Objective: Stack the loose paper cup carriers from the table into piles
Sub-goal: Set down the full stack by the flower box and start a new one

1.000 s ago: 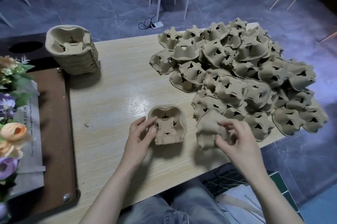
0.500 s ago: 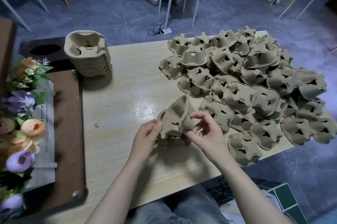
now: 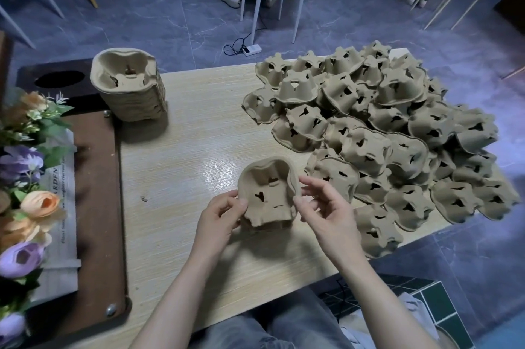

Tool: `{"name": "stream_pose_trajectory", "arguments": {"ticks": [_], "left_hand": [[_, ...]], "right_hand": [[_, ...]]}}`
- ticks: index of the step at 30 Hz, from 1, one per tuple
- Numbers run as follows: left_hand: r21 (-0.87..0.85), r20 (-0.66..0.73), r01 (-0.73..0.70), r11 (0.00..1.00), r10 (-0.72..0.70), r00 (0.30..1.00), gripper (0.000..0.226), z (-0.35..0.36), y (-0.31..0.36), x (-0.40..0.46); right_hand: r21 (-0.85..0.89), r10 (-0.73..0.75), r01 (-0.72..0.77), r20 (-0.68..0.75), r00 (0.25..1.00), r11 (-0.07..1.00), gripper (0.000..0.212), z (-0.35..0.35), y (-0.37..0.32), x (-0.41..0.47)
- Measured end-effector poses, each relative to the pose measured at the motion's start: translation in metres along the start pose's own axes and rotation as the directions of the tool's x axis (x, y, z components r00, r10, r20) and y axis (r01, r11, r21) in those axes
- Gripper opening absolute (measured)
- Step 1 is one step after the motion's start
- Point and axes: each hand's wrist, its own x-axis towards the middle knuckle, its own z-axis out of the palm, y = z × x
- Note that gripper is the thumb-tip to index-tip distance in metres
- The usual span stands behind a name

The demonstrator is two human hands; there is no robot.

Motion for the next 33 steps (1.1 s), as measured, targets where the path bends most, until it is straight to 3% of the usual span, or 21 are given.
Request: {"name": "stream_pose_trajectory", "arguments": {"ticks": [9,14,17,19,23,29,33], "left_hand": [[-0.01,-0.061,0.003,1.0,-0.004,0.998,0.01,-0.007,-0.005,-0.003],[-0.01,0.02,0.033,0.999,-0.032,0.999,0.045,-0.007,-0.001,0.0],[0.026,0.097,0.09,0.996,-0.092,0.991,0.078,-0.006,-0.002,0.001],[0.037,0.116,0.116,0.993,-0.119,0.986,0.087,-0.004,-0.001,0.001],[0.001,0.047,0.126,0.992,-0.126,0.991,0.06,0.003,-0.003,0.004],[-0.002,0.019,0.107,0.994,-0.107,0.994,0.057,0.007,-0.003,0.004],[0.009,0.008,0.102,0.995,-0.102,0.995,0.055,0.008,-0.005,0.005]], "right_hand": [[-0.231,0.022,-0.039,-0.078,0.997,0.972,0.028,-0.013,0.029,0.011],[-0.448,-0.106,0.032,-0.14,0.984,0.893,0.028,-0.044,0.039,0.042],[-0.643,-0.119,0.029,-0.097,0.988,0.765,0.044,-0.063,0.046,0.063],[-0.755,-0.06,0.017,-0.029,0.998,0.655,0.054,-0.071,0.052,0.072],[-0.841,-0.028,0.049,0.04,0.999,0.539,0.066,-0.075,0.058,0.072],[-0.799,-0.07,0.074,0.04,0.997,0.596,0.088,-0.073,0.055,0.05],[-0.816,-0.128,0.094,0.025,0.991,0.57,0.097,-0.072,0.054,0.042]]}}
